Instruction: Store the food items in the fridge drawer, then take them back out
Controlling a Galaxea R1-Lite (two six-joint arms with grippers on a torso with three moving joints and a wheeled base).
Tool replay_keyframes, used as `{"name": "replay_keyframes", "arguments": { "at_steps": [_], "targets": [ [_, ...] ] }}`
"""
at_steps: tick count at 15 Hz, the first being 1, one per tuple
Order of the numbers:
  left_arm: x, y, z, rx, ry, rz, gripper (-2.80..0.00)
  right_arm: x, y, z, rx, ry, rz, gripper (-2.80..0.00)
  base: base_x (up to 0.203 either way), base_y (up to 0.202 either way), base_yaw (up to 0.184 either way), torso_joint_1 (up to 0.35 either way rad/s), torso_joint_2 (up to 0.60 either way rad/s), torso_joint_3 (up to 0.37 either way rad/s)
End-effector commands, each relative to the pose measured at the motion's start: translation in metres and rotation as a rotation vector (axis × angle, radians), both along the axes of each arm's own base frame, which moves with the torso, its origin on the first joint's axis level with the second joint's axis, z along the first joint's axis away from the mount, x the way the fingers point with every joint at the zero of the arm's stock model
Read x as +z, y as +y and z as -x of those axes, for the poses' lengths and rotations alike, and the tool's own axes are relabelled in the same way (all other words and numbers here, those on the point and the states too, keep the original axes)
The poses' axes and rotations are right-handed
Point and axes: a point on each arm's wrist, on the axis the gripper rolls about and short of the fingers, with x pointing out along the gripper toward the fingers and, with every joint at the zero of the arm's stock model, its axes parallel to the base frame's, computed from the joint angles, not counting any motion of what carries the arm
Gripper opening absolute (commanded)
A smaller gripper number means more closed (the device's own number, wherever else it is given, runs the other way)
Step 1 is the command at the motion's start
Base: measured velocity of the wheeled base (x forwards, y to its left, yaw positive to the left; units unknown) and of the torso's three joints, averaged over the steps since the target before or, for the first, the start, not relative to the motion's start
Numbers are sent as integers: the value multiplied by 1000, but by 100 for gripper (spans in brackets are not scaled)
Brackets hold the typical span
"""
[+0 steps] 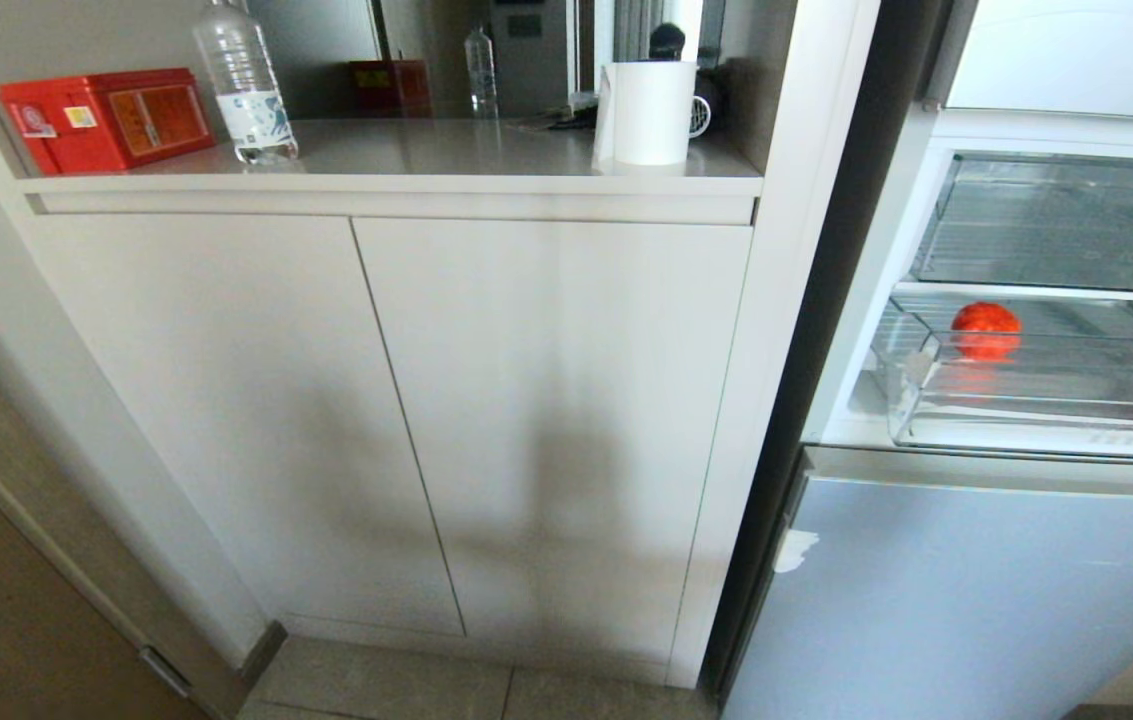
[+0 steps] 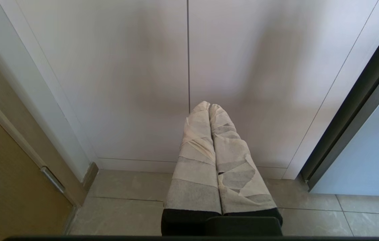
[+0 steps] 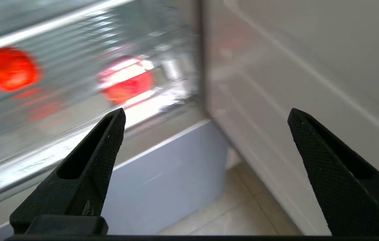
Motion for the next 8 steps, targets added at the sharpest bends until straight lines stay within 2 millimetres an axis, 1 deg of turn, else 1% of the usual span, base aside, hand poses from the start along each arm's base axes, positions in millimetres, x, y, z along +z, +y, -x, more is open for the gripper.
{"name": "replay_keyframes", "arguments": {
  "at_steps": [1,4,6,8],
  "targets": [
    [0,0,0,0,0,0,-280,8,18,-14,98,-19,11,0,0,0,0,0,0,0],
    [0,0,0,1,0,0,-280,13,56,-49,264,14,-41,0,0,0,0,0,0,0],
    [0,0,0,1,0,-1,-280,21,81,-70,367,62,-89,0,0,0,0,0,0,0],
    [0,0,0,1,0,0,-280,22,99,-92,428,101,-108,0,0,0,0,0,0,0]
  ]
}}
